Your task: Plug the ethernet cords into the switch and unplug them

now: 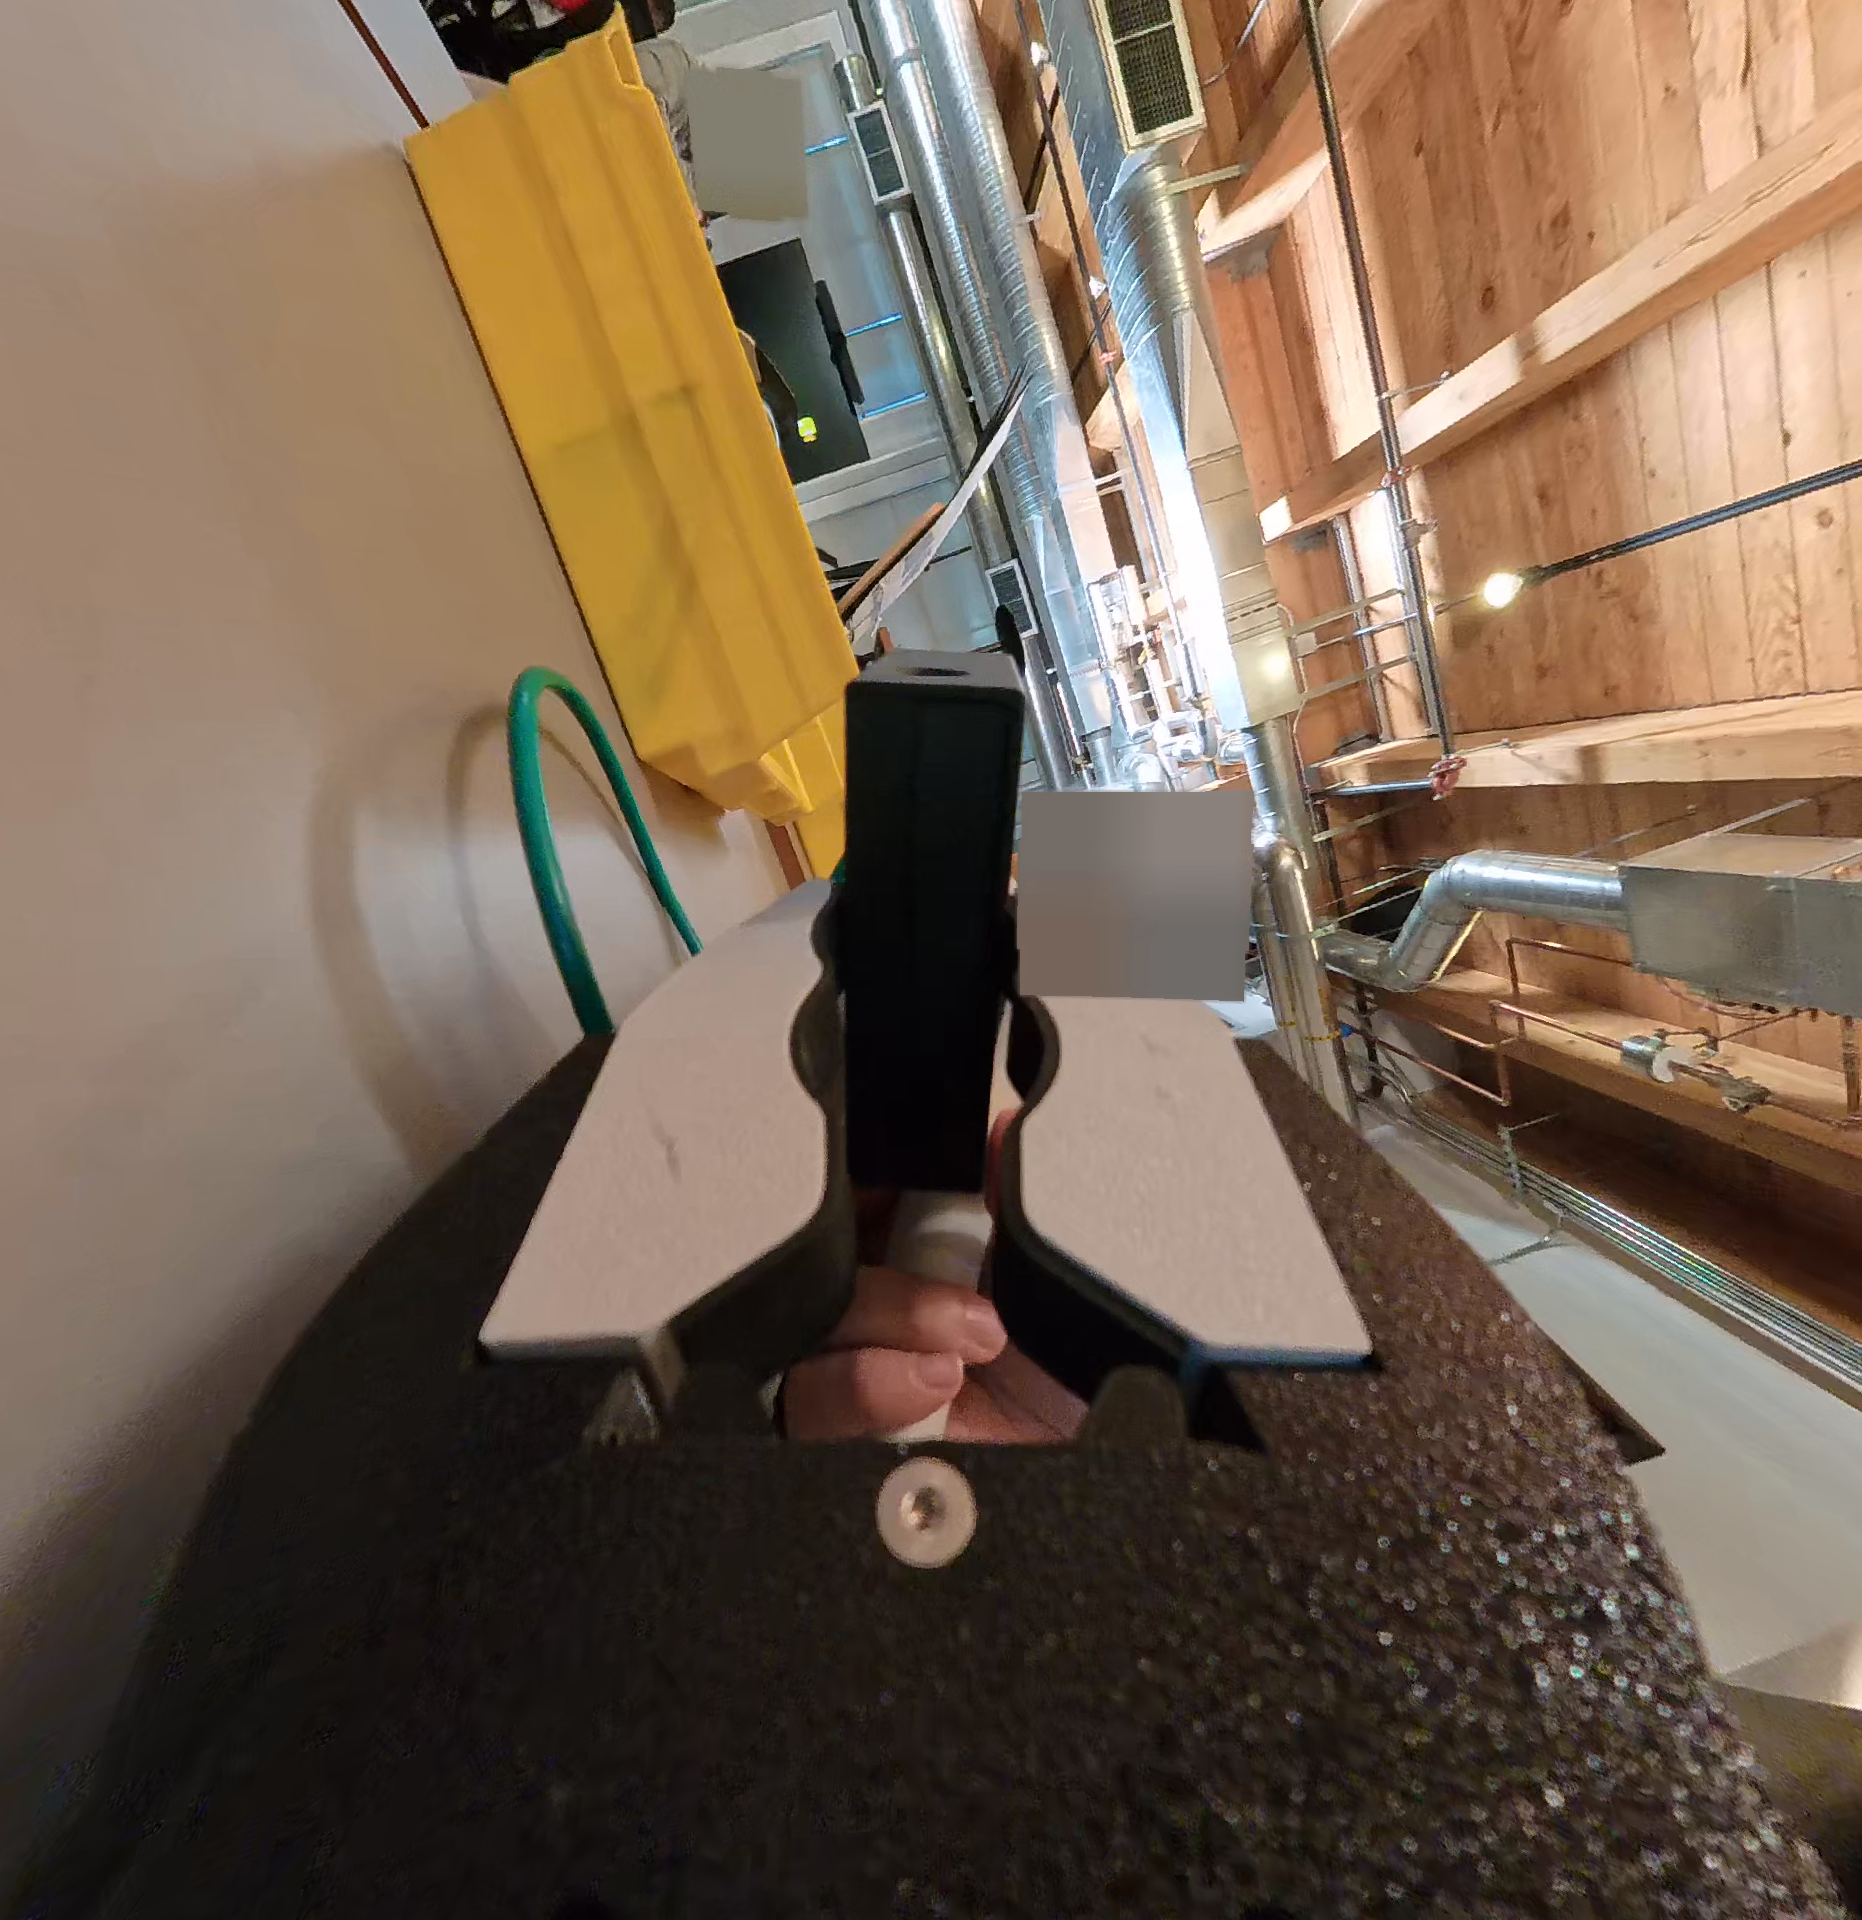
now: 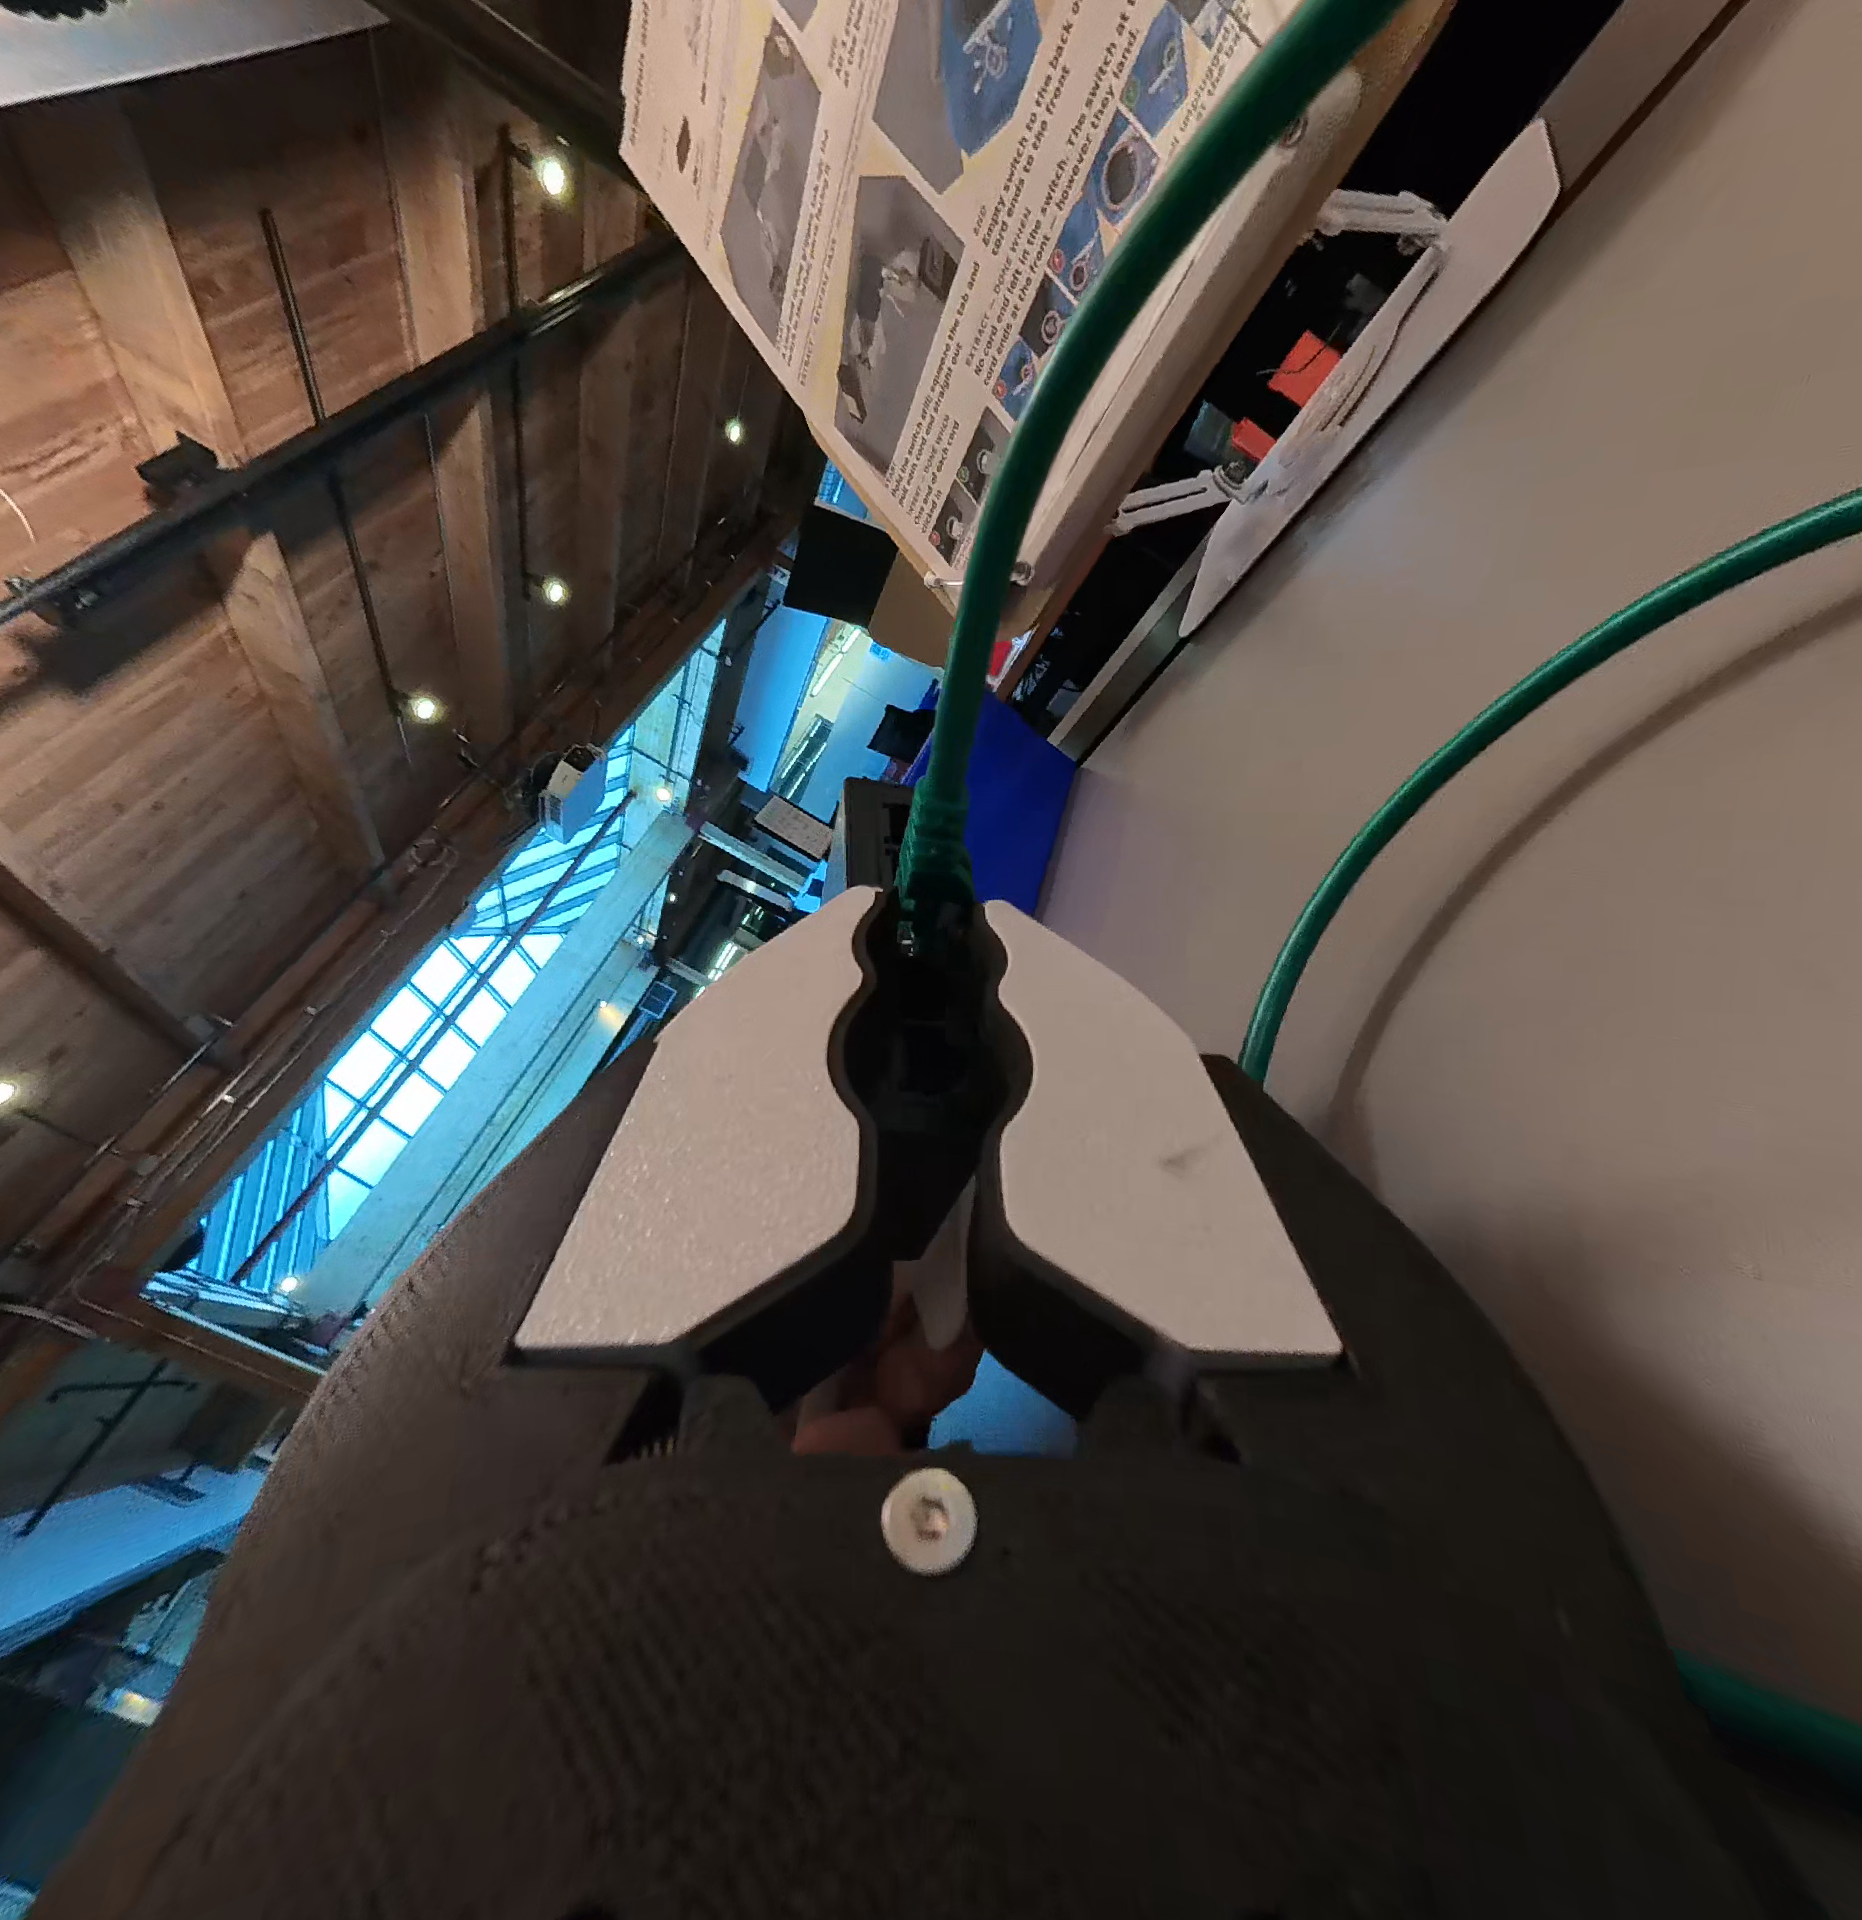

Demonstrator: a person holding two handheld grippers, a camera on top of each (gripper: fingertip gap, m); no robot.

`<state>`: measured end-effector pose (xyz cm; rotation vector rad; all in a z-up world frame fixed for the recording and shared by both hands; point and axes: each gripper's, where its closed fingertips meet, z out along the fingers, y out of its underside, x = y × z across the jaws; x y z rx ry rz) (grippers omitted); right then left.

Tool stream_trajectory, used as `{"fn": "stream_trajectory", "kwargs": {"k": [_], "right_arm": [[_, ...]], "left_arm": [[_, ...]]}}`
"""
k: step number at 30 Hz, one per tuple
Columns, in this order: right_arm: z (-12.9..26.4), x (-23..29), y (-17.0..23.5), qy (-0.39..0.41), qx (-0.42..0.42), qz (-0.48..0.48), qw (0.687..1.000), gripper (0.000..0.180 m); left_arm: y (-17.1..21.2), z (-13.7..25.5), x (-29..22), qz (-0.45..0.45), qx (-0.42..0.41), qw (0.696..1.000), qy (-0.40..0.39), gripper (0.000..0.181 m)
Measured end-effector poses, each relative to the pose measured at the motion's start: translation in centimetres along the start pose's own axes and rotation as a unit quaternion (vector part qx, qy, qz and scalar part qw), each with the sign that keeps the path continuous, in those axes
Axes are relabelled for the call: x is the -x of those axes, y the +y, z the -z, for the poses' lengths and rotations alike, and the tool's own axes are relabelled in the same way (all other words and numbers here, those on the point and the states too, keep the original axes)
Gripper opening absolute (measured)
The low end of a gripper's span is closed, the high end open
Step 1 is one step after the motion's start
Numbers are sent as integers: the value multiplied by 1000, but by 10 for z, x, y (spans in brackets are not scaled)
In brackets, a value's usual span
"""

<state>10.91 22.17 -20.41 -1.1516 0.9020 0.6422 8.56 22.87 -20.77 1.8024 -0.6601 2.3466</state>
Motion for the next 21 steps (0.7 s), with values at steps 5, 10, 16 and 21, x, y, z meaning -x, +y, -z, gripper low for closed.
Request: {"fn": "stream_trajectory", "kwargs": {"k": [5, 10, 16, 21], "right_arm": [[0, 4, 2, -40, 0, -6, 999, 12], [-9, 8, 3, -40, 30, 19, 999, 12], [-9, 4, 6, -57, 35, -26, 997, 9], [4, -11, -20, -32, -6, -23, 999, 6]], "left_arm": [[-3, 1, -2, -27, -1, 1000, -5, 27], [-9, 5, -3, 25, -28, 999, 31, 28], [-11, 6, -2, -109, -11, 994, -27, 26], [-34, 23, -7, 8, -74, 997, 35, 26]]}}
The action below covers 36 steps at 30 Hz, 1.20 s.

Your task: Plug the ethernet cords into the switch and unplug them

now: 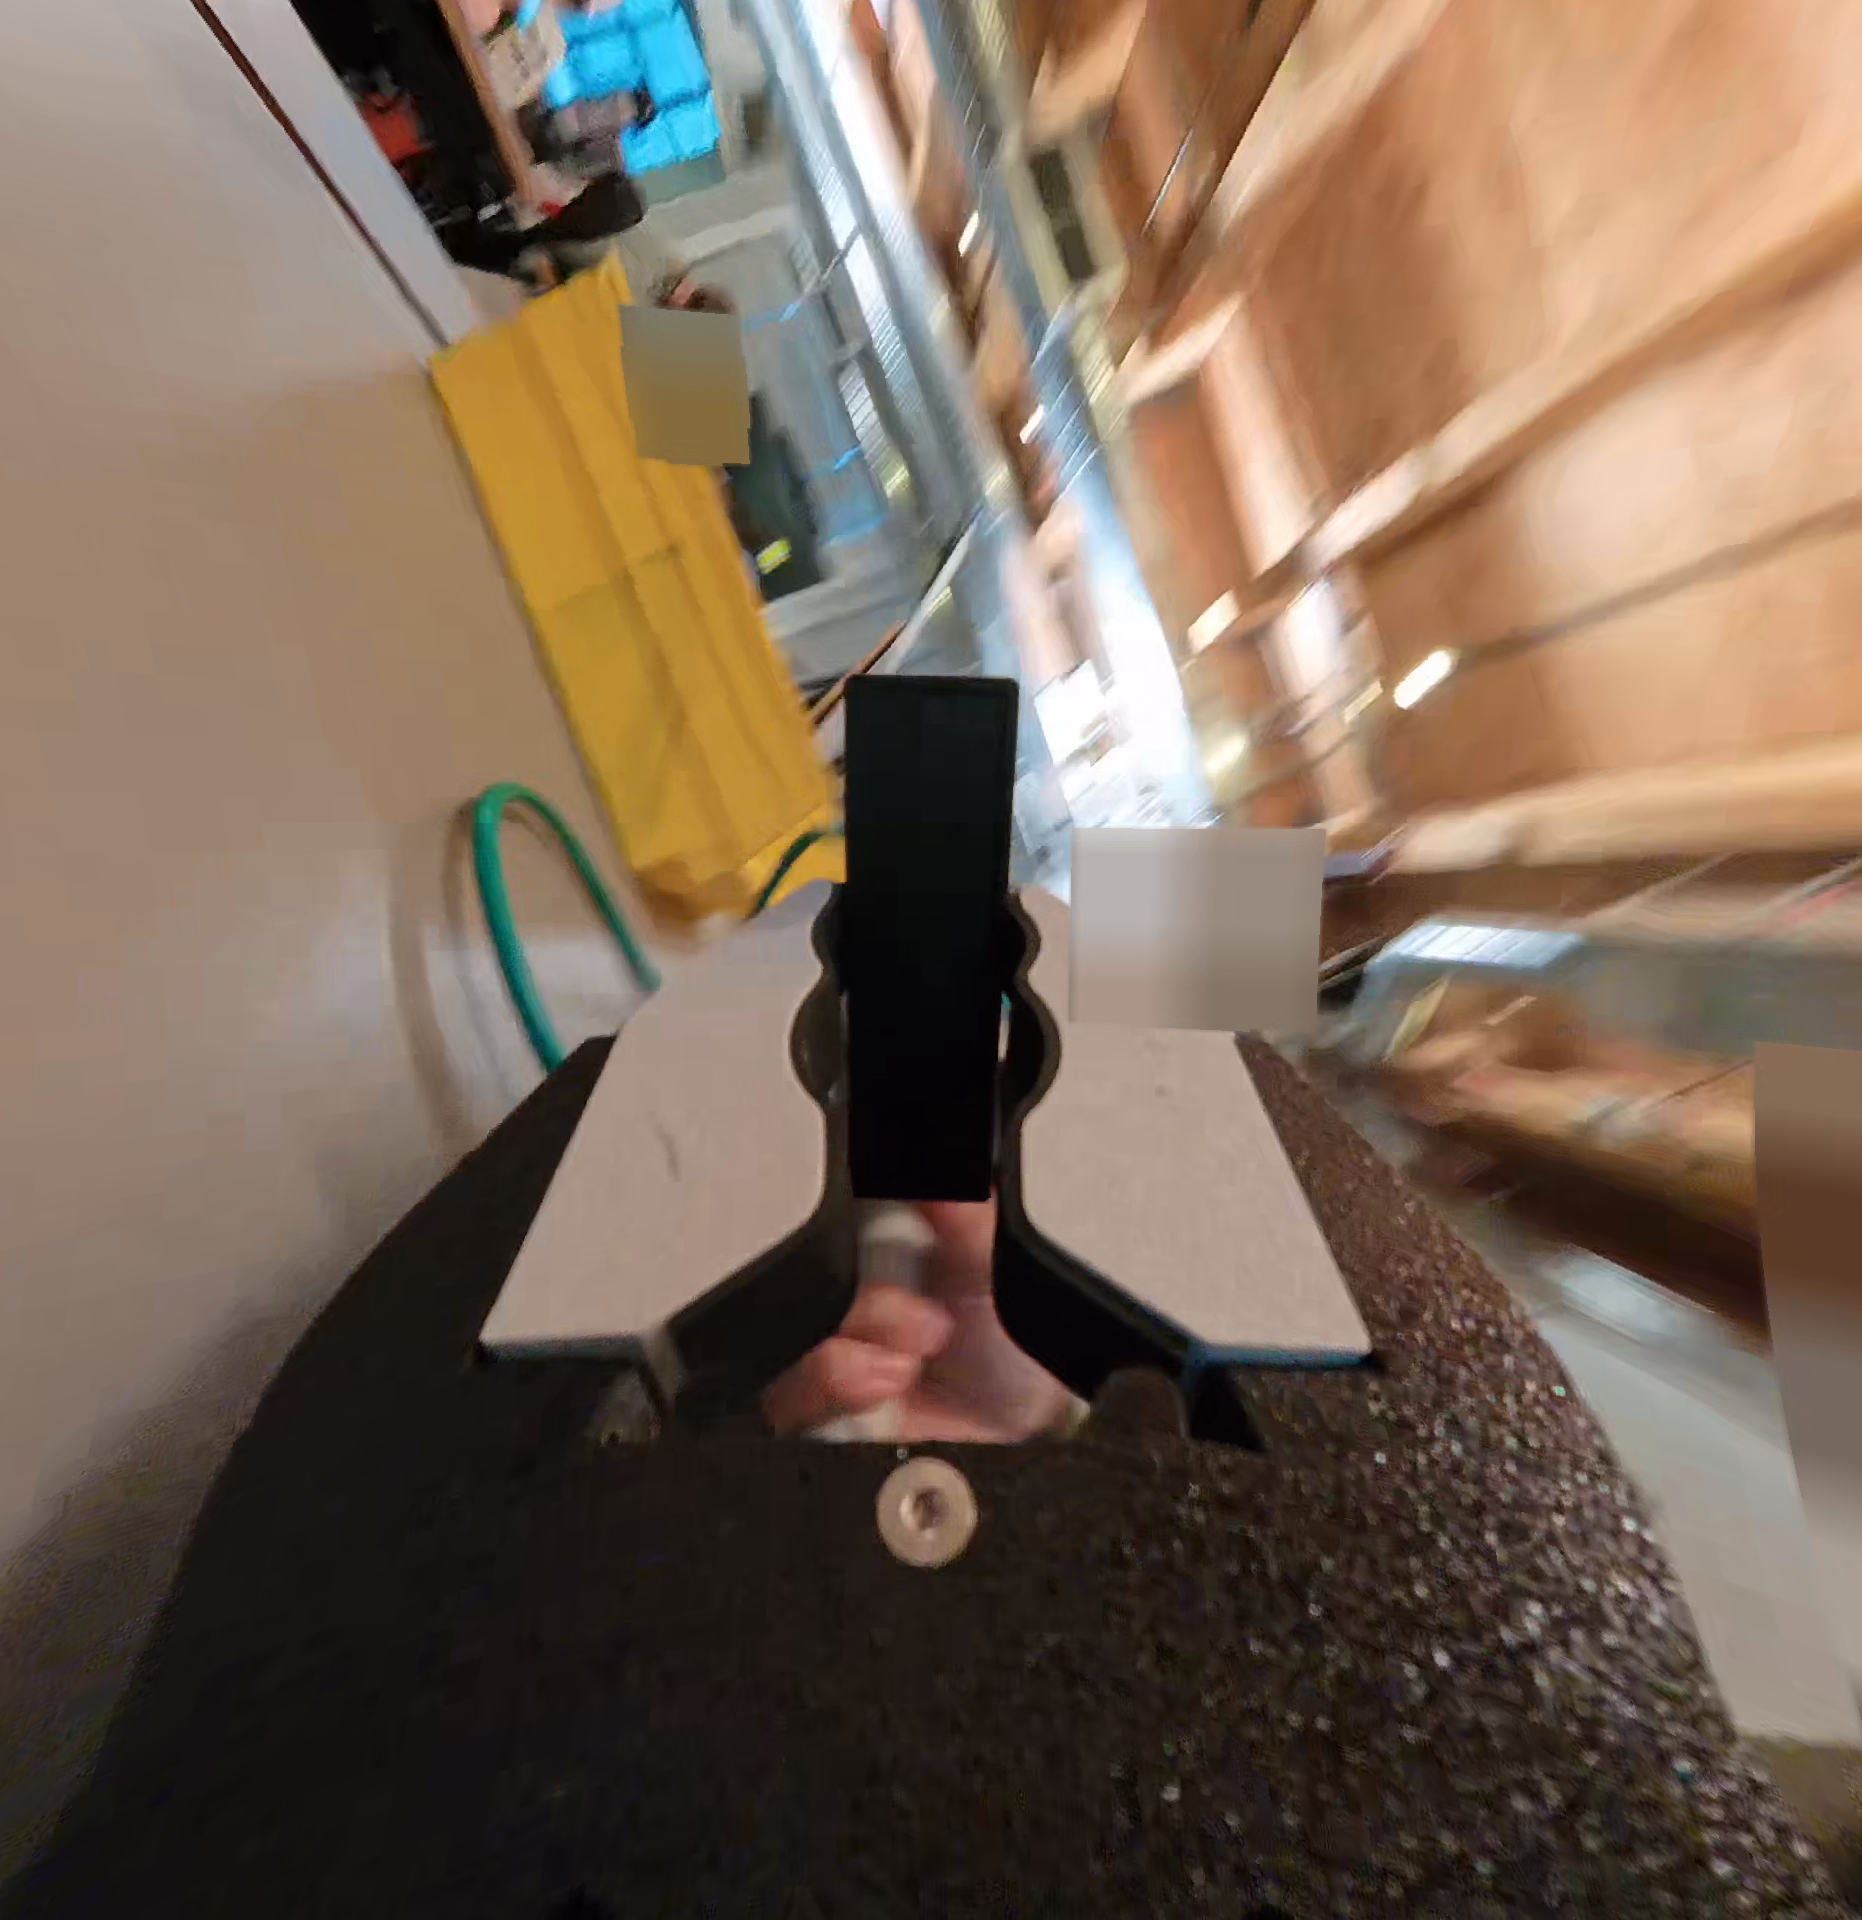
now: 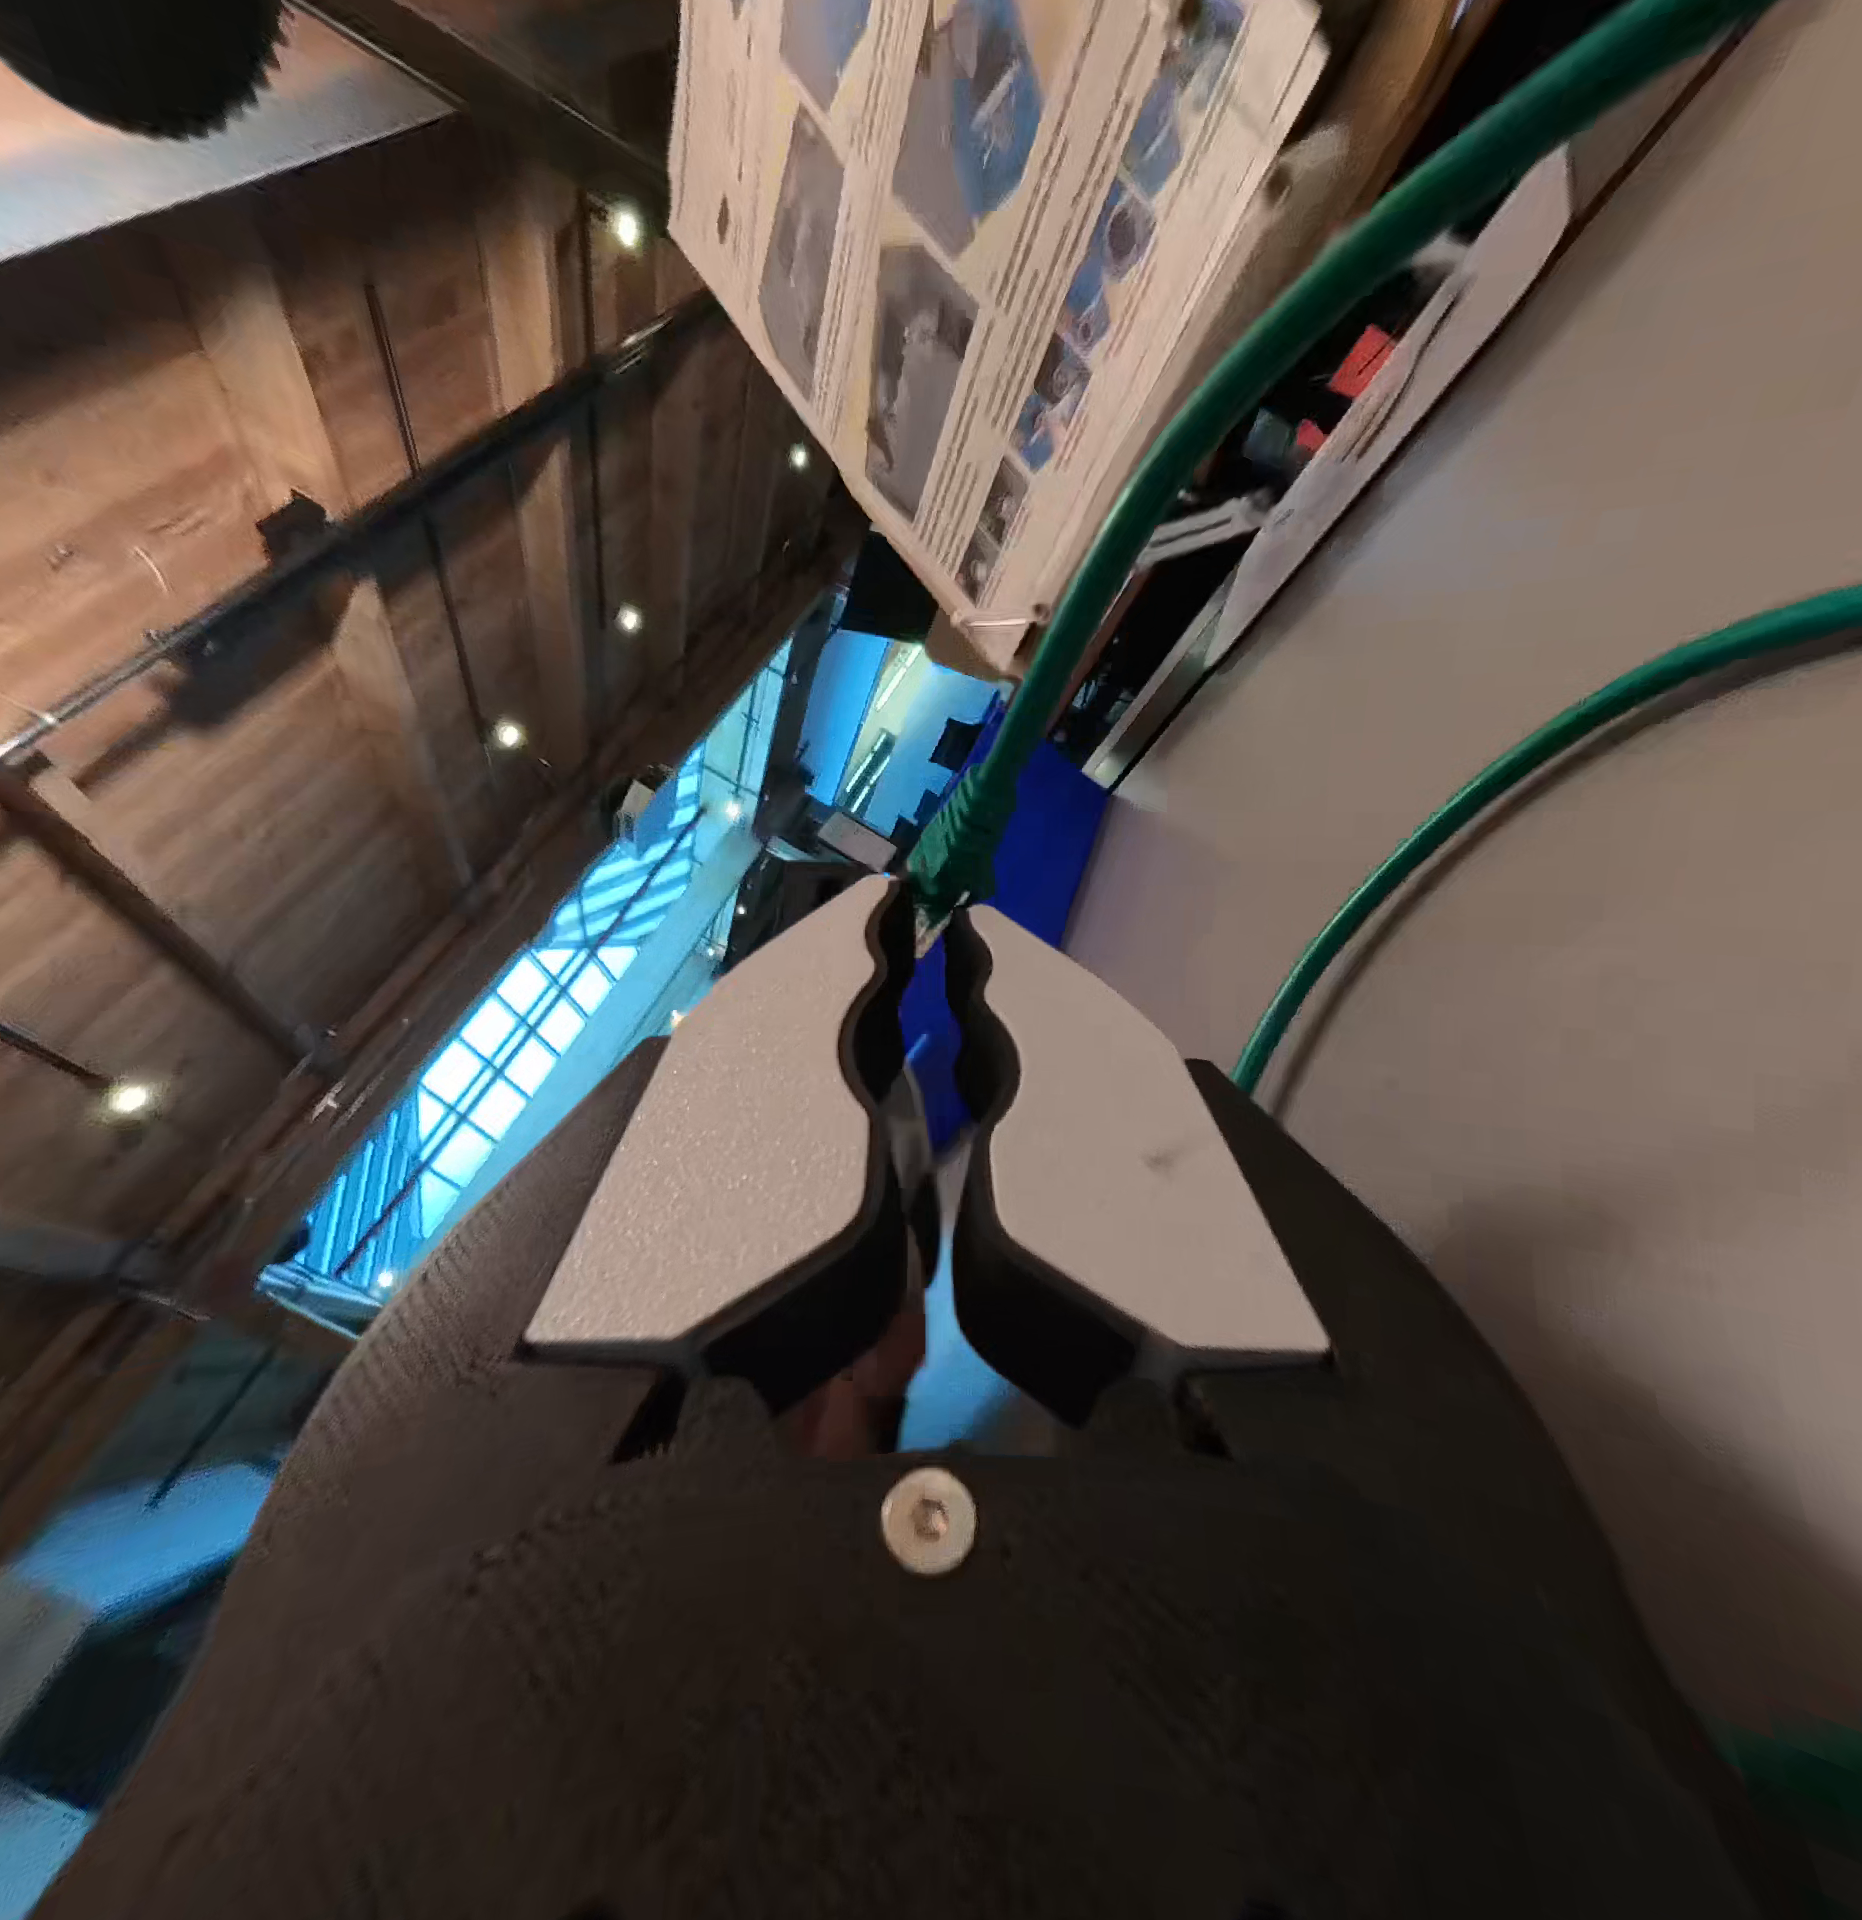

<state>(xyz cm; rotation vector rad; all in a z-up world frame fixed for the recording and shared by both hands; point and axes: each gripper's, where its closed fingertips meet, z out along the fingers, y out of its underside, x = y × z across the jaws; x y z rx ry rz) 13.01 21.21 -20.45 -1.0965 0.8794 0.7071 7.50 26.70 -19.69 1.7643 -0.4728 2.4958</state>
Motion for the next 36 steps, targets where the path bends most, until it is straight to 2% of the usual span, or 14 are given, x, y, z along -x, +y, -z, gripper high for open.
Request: {"fn": "stream_trajectory", "kwargs": {"k": [1, 3, 6, 9, 14, 19, 22, 24, 28, 31, 36], "right_arm": [[4, -2, -2, 2, 19, 18, 1000, 7], [4, 11, 8, -9, 51, 68, 996, 8], [-2, 34, 9, -26, 76, 118, 990, 8], [4, 56, -17, -20, 95, 207, 974, 8], [13, 99, -55, -22, 182, 327, 927, 8], [16, 117, -125, 20, 221, 406, 887, 8], [16, 101, -174, 71, 236, 437, 865, 8], [15, 88, -192, 75, 273, 426, 859, 8], [13, 26, -222, 143, 313, 391, 854, 7], [21, -27, -223, 202, 357, 373, 832, 7], [27, -77, -199, 227, 409, 337, 817, 8]], "left_arm": [[-7, 5, 2, -17, -10, 1000, -14, 27], [3, -2, 1, -102, 18, 993, -56, 26], [24, -19, -22, -121, 31, 992, -21, 26], [20, -16, -21, -162, 41, 985, -37, 26], [3, -4, -12, -133, 30, 990, -41, 26], [7, -6, -13, -144, 49, 988, -39, 26], [11, -7, -13, -137, 55, 988, -35, 27], [12, -8, -11, -135, 57, 989, -37, 26], [13, -8, -9, -133, 60, 989, -39, 27], [14, -8, -7, -132, 62, 989, -40, 27], [12, -8, -7, -133, 62, 988, -40, 26]]}}
